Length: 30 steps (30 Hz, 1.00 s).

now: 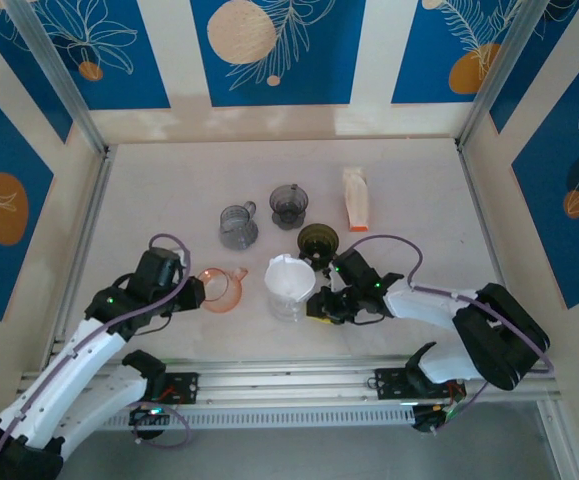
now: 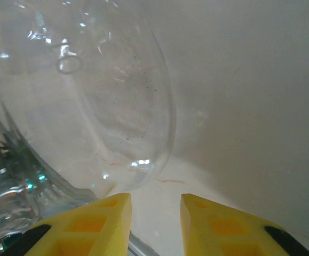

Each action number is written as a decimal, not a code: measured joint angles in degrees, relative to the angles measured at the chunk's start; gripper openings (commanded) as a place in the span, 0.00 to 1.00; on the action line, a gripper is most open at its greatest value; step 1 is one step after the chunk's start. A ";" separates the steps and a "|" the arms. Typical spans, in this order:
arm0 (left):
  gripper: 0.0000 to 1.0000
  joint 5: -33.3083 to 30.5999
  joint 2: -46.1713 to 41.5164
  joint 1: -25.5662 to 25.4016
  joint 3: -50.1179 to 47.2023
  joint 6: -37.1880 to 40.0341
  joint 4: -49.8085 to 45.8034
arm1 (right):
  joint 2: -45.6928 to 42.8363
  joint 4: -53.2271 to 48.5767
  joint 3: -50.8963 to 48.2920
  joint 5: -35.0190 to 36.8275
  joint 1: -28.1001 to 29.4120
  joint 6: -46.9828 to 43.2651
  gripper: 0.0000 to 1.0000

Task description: Place the coffee filter in the dripper

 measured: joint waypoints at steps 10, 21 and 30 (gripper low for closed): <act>0.16 -0.61 -2.64 0.04 0.98 -1.27 -3.21 | 8.59 5.38 5.64 0.04 1.18 1.66 0.30; 0.15 -9.05 -7.02 0.22 9.18 0.09 -9.33 | 16.83 8.24 13.40 0.13 2.64 2.54 0.30; 0.15 -14.82 -5.49 0.31 21.24 4.11 -10.67 | 22.84 9.44 19.56 0.04 4.59 2.95 0.29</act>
